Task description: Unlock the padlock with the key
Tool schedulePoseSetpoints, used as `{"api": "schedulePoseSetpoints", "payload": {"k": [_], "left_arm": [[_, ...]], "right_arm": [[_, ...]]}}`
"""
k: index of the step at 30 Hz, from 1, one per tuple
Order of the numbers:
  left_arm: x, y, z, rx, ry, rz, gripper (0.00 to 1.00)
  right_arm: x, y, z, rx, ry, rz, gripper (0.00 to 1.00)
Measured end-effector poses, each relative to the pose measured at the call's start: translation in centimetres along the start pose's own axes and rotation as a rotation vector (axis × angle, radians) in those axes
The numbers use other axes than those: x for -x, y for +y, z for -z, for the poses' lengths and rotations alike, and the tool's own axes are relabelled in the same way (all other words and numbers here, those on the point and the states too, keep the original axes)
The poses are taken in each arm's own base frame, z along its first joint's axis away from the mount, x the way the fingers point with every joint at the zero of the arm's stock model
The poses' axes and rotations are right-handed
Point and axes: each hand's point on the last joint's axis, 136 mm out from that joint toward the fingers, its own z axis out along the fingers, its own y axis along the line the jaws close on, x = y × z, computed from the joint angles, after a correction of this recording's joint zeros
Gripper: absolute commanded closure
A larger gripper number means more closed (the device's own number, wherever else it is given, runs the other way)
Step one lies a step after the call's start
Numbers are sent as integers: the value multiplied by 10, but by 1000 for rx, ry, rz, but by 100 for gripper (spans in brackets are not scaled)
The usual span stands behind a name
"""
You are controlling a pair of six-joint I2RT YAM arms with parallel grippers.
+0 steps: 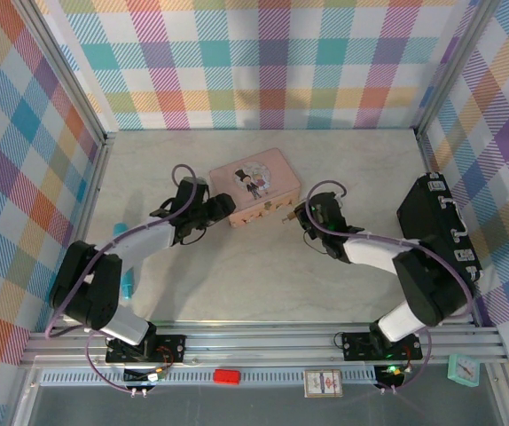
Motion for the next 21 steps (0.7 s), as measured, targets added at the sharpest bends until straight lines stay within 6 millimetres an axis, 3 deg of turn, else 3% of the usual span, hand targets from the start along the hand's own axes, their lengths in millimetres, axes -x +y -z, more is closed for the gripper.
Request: {"api": "schedulePoseSetpoints", "payload": {"k": [5, 13, 21], "left_arm": [[10, 6, 30, -24, -69, -47, 26], [-10, 32, 60, -4, -117, -132, 24], [-8, 47, 93, 30, -226, -199, 21]], "right_arm": [[10, -8, 20, -71, 22, 167, 100], [6, -28, 43, -184, 126, 429, 100], [2, -39, 59, -301, 246, 628, 100]]}}
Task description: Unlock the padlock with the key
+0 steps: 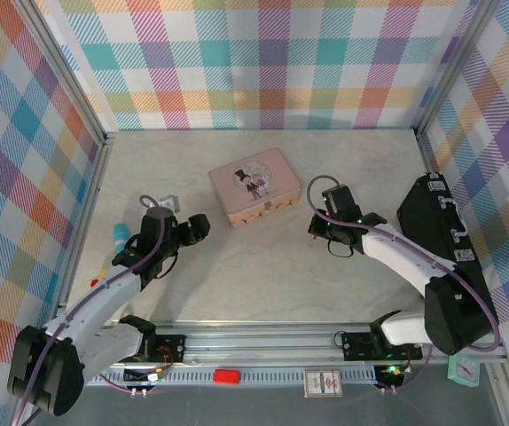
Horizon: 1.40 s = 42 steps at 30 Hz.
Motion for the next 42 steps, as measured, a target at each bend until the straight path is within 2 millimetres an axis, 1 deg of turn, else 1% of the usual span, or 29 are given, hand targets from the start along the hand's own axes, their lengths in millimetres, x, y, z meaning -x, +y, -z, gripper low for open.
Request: {"api": "schedulePoseSetpoints", "payload": {"k": [2, 4, 10, 13, 15, 21, 24, 28, 29, 31, 33, 37, 39, 42], "left_arm": [[2, 3, 5, 9, -20, -10, 20], [2, 6, 7, 24, -24, -14, 20], [-1, 14, 6, 53, -23, -16, 20], [-4, 16, 6, 58, -19, -17, 19], [-4, 17, 7, 61, -22, -17, 19], [-2, 18, 11, 69, -34, -16, 19], [-2, 19, 12, 67, -39, -16, 19], [1, 18, 16, 63, -57, -15, 18], [2, 17, 17, 61, -61, -15, 18], [4, 17, 19, 62, -70, -15, 18], [5, 18, 19, 68, -75, -18, 18], [7, 21, 19, 86, -86, -29, 16], [8, 24, 19, 103, -92, -39, 16], [11, 28, 18, 133, -102, -58, 15]], "right_arm": [[-5, -4, 0, -23, 30, 27, 100], [-14, -11, -3, -55, 72, 46, 100], [-42, -33, -17, -149, 199, 59, 100], [-50, -39, -23, -175, 236, 59, 100], [-52, -39, -28, -181, 251, 58, 100], [-52, -33, -42, -165, 277, 49, 100], [-54, -33, -49, -172, 292, 47, 100], [-53, -31, -54, -173, 299, 46, 100], [-52, -31, -55, -172, 298, 46, 99], [-52, -30, -55, -171, 296, 46, 93], [-52, -30, -55, -170, 296, 47, 81], [-50, -29, -51, -164, 289, 61, 64], [-48, -28, -46, -159, 285, 72, 59], [-42, -25, -37, -151, 264, 86, 57]]}}
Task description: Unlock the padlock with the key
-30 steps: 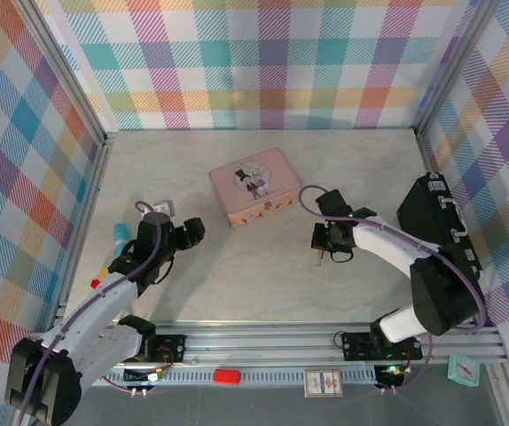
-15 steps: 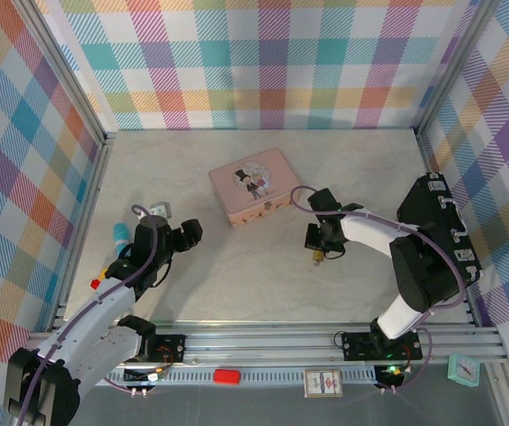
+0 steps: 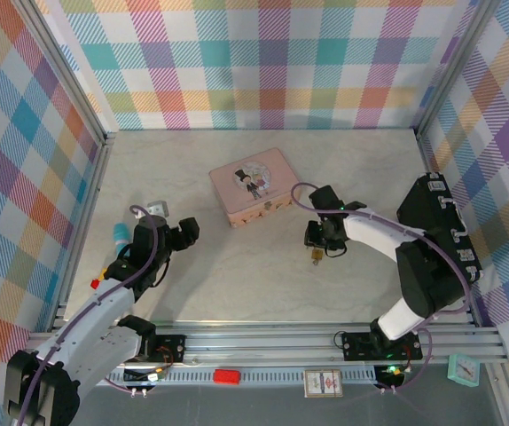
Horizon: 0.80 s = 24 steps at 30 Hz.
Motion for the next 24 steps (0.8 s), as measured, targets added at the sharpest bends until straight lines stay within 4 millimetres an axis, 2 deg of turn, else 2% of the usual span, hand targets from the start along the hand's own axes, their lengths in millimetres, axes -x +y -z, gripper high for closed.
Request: {"api": "schedulePoseSetpoints", "payload": {"k": [4, 7, 9, 11, 14, 15, 16, 20, 24], "left_arm": [[11, 2, -1, 33, -29, -19, 13], [21, 4, -2, 62, -52, -31, 13], [27, 6, -3, 84, -66, -43, 12], [34, 6, -1, 97, -84, -49, 9], [49, 6, 3, 122, -126, -53, 0], [54, 8, 5, 136, -143, -54, 0], [58, 10, 7, 152, -159, -53, 0], [73, 24, 15, 248, -224, -48, 0], [87, 40, 22, 353, -311, -75, 0]], "right_arm": [[9, 4, 23, 28, -63, 28, 56], [22, 11, 53, 73, -163, 67, 53], [35, 17, 80, 113, -264, 100, 49], [47, 22, 106, 146, -371, 134, 37], [65, 28, 144, 182, -529, 188, 21], [70, 29, 155, 186, -575, 206, 13], [74, 29, 163, 184, -616, 224, 10], [88, 26, 178, 134, -710, 267, 0], [100, 13, 183, 30, -776, 301, 1]]}}
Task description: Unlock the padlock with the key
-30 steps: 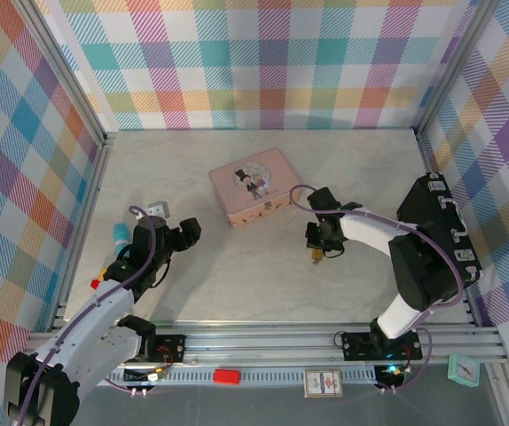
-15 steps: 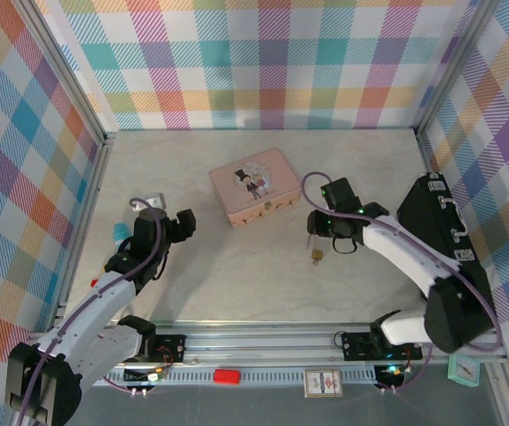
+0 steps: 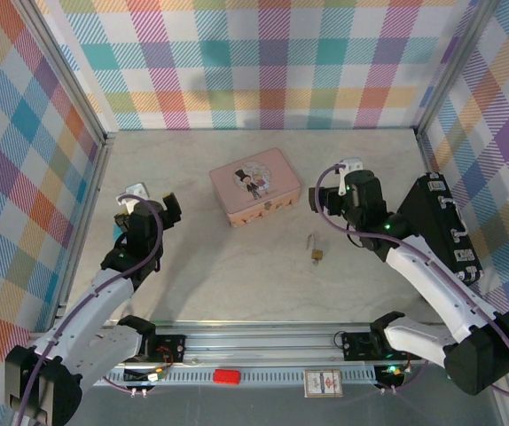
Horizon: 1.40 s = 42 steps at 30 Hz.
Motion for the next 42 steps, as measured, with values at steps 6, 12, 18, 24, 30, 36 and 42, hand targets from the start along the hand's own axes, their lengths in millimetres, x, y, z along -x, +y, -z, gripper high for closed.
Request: {"api": "schedulePoseSetpoints", "payload": {"k": [6, 12, 18, 24, 30, 36, 42], "left_arm": [[-26, 15, -28, 123, -43, -153, 0], [-71, 34, -66, 168, 28, -244, 0], [-103, 32, -89, 82, 86, -254, 0], [-97, 5, -94, -85, -8, -193, 0], [-134, -6, -106, -168, 94, -240, 0], [-107, -9, -119, -185, 52, -198, 0], [-110, -10, -119, -198, 64, -197, 0]], "right_arm": [[-19, -35, -18, -137, 12, 72, 1], [-57, -69, -43, -227, 54, 94, 1], [-100, -93, -71, -265, 81, 79, 1], [-128, -101, -91, -248, 60, 85, 1], [-128, -116, -97, -200, -35, 12, 1], [-137, -119, -113, -129, -48, -39, 1], [-133, -114, -113, -80, -67, -62, 1]]}}
